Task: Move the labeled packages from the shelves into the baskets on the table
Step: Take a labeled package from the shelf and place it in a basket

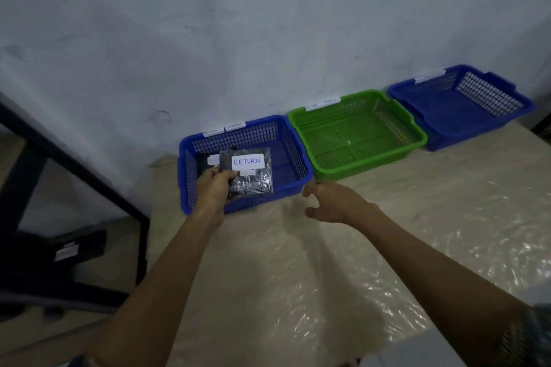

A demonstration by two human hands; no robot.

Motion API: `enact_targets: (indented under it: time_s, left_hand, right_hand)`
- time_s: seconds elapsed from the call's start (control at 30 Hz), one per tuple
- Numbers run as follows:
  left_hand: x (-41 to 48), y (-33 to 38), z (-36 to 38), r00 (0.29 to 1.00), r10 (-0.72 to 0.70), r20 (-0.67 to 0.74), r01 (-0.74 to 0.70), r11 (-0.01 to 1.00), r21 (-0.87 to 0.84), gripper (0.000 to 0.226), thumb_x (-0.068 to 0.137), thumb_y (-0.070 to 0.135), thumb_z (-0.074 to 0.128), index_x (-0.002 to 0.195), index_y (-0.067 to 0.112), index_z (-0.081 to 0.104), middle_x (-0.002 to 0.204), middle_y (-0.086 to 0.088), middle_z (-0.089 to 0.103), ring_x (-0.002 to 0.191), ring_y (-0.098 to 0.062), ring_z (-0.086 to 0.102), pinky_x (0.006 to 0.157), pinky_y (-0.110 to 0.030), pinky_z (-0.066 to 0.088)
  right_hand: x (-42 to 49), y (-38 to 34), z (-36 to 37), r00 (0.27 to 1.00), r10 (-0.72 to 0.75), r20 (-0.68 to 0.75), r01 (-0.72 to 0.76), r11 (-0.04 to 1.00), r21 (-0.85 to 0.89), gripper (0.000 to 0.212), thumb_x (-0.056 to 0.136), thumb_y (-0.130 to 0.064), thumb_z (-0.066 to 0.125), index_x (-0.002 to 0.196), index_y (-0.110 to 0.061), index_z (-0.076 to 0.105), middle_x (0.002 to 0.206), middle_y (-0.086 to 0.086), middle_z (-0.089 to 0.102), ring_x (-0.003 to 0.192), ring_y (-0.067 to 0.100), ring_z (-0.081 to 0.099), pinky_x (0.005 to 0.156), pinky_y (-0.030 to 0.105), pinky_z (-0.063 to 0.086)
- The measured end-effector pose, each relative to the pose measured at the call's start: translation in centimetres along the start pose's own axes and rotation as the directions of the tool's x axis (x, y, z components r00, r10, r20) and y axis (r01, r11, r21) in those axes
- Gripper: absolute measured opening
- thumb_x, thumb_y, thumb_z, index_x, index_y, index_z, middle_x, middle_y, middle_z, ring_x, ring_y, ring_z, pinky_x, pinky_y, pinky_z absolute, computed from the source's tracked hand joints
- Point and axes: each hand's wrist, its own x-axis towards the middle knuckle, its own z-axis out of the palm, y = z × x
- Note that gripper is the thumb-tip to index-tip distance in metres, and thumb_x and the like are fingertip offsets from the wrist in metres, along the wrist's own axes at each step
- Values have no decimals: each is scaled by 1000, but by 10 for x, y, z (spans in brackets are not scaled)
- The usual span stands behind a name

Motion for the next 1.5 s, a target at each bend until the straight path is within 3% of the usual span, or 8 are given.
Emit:
enact_targets:
  time_s: [0.17, 0.4, 0.47, 0.67, 0.97, 1.1, 1.33, 1.5]
  left_hand:
    - [46, -4, 33, 992, -73, -99, 73, 997, -12, 4, 90, 7, 59, 92, 11, 61, 85, -7, 65, 74, -20, 63, 60, -32, 55]
    - [109, -19, 75, 978, -138, -156, 149, 987, 62, 12, 92, 9, 60, 104, 9, 57, 87, -6, 59, 72, -17, 57, 53, -28, 53]
    - [129, -24, 84, 976, -147, -160, 160, 984, 73, 16, 92, 8, 60, 108, 6, 58, 84, -4, 59, 71, -17, 55, 63, -35, 55]
    - [176, -39, 107, 976, -174, -134, 182, 982, 48, 23, 89, 5, 61, 111, 7, 58, 93, -5, 64, 73, -13, 59, 58, -23, 51]
    - [225, -71, 130, 972, -110, -206, 149, 971, 185, 29, 90, 9, 59, 118, 2, 56, 107, -11, 64, 83, -17, 60, 58, -20, 47]
    - [216, -69, 140, 969, 52, -242, 27, 949, 313, 29, 94, 7, 52, 122, 2, 45, 105, -8, 55, 92, -22, 55, 78, -25, 43]
    - [214, -86, 136, 948, 313, -66, -213, 773, 598, 57, 92, 17, 57, 142, 1, 35, 138, -23, 39, 125, -37, 43, 105, -45, 39]
    - [207, -94, 124, 931, 309, 195, -329, 476, 816, 91, 71, 60, 68, 142, 10, 40, 145, -17, 39, 133, -33, 37, 106, -48, 33]
  right_hand:
    - [53, 21, -2, 983, -140, -118, 127, 985, -114, 50, 87, -39, 57, 130, -16, 48, 127, 9, 48, 119, 28, 49, 94, 36, 43]
    - [120, 43, 6, 964, -221, -149, 182, 955, -236, 63, 94, -56, 40, 143, -17, 34, 155, 12, 20, 145, 25, 16, 116, 47, 13]
    - [134, 46, 10, 968, -215, -125, 174, 945, -278, 65, 94, -58, 36, 145, -18, 32, 158, 11, 14, 147, 25, 9, 117, 49, 7]
    - [144, 49, 37, 958, -205, -199, 150, 953, -263, 55, 89, -52, 33, 111, -16, 67, 137, 18, 52, 138, 36, 35, 106, 61, 32]
    - [149, 57, 59, 945, -209, -250, 159, 966, -206, 55, 96, -51, 25, 114, -18, 64, 150, 14, 37, 147, 29, 7, 111, 59, 19]
    - [148, 57, 59, 951, -209, -226, 161, 964, -213, 69, 95, -64, 16, 115, -20, 67, 149, 13, 39, 148, 30, 5, 112, 61, 18]
    - [147, 56, 56, 951, -232, -203, 183, 955, -234, 86, 83, -80, 16, 115, -20, 68, 146, 14, 43, 147, 33, 7, 111, 64, 20]
    - [147, 55, 57, 945, -231, -230, 182, 960, -215, 84, 82, -80, 20, 110, -19, 70, 144, 13, 45, 147, 33, 9, 110, 64, 22]
